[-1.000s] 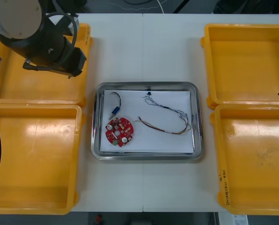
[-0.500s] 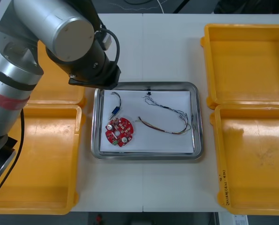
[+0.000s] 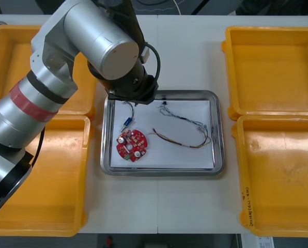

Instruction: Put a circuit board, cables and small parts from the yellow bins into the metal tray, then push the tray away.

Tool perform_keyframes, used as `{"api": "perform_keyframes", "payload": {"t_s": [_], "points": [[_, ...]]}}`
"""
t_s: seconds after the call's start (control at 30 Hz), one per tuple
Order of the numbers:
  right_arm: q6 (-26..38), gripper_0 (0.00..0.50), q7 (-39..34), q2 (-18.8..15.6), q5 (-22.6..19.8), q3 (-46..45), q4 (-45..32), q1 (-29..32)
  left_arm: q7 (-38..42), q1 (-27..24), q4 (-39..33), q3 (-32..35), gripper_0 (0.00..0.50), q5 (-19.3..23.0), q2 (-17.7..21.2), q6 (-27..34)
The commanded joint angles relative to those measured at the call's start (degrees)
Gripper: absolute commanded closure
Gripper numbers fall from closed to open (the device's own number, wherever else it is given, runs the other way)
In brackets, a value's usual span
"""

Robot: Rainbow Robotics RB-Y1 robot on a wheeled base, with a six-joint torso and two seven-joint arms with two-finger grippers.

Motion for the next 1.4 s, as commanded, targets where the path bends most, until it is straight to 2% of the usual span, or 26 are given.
{"api": "perform_keyframes", "payload": {"t_s": [0.03, 0.37, 0.9, 0.93, 1.0, 1.03, 1.13, 1.17, 1.4], "points": [[0.2, 0.000, -1.7, -2.4, -0.8, -2.5, -1.6, 1.9, 0.8, -3.1, 2.9, -3.1, 0.497, -0.5, -1.6, -3.8], [0.2, 0.000, -3.6, -3.3, -2.6, -3.0, -3.0, 3.7, -0.2, -3.3, 9.3, -6.8, 0.497, 0.1, -1.9, -8.8], [0.2, 0.000, -6.6, -4.7, -4.5, -4.1, -3.2, 3.9, -1.0, -3.2, 12.0, -8.6, 0.490, 1.9, -2.0, -9.1], [0.2, 0.000, -6.7, -4.7, -4.6, -4.1, -3.3, 3.9, -1.3, -3.2, 12.4, -8.6, 0.461, 2.1, -2.1, -9.3], [0.2, 0.000, -6.8, -4.7, -4.7, -4.1, -3.3, 4.0, -1.6, -3.2, 12.8, -8.6, 0.365, 2.1, -2.2, -9.6], [0.2, 0.000, -7.0, -4.8, -4.7, -4.1, -3.3, 4.0, -1.7, -3.2, 12.8, -8.6, 0.213, 2.2, -2.2, -9.7], [0.2, 0.000, -7.2, -4.8, -4.7, -4.1, -3.3, 4.1, -1.7, -3.2, 12.8, -8.6, 0.028, 2.2, -2.2, -9.8], [0.2, 0.000, -7.2, -4.7, -4.5, -4.1, -3.3, 4.1, -1.7, -3.2, 12.8, -8.6, 0.000, 2.2, -2.2, -9.8], [0.2, 0.000, -7.3, -4.8, -4.5, -3.9, -3.2, 4.1, -1.7, -3.3, 12.6, -8.4, 0.000, 2.1, -2.2, -9.8]]}}
